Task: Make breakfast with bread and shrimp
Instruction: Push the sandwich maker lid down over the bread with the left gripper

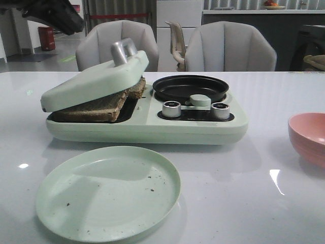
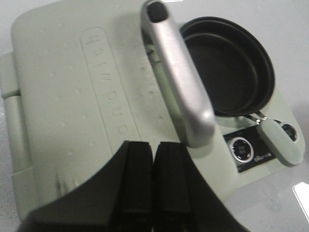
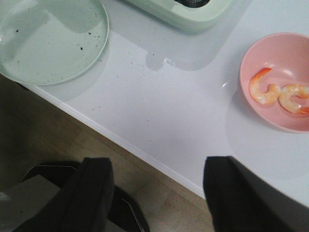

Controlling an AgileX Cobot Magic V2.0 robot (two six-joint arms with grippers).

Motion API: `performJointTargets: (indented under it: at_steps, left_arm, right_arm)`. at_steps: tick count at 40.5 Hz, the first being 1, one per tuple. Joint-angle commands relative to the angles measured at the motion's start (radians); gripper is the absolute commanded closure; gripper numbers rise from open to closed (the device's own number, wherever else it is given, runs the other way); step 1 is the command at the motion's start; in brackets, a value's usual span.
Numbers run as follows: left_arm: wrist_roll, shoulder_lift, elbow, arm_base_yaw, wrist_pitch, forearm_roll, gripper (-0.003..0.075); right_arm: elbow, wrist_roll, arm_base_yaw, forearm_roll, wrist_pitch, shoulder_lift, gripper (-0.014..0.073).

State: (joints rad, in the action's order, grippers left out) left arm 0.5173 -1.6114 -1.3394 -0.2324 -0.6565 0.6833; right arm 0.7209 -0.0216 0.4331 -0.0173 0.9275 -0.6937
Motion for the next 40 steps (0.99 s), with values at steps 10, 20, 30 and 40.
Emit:
performJointTargets:
  at_steps: [10,20,30,40]
  left_arm:
    - [0.083,0.324,0.227,-0.171,0.17,0.017,0.062]
    - [0.083,0.563,0.417,-0.293,0.23,0.017,0.0619]
    - [0.083,0.77,0.556,-0.298,0.218,0.015,0.0619]
    - [0.083,0.885,0.602,-0.298,0.185,0.015,0.0619]
  right_arm:
    - [0.03,-0.003,-0.005,0.002,-0.053,0.004,0.0078]
    - [0.03,-0.003,-0.005,0.002,-0.053,0.004,0.0078]
    - [0.03,-0.003,-0.005,0.002,-0.053,0.004,0.0078]
    - [0.03,-0.003,-0.005,0.002,-0.1,0.003,0.0078]
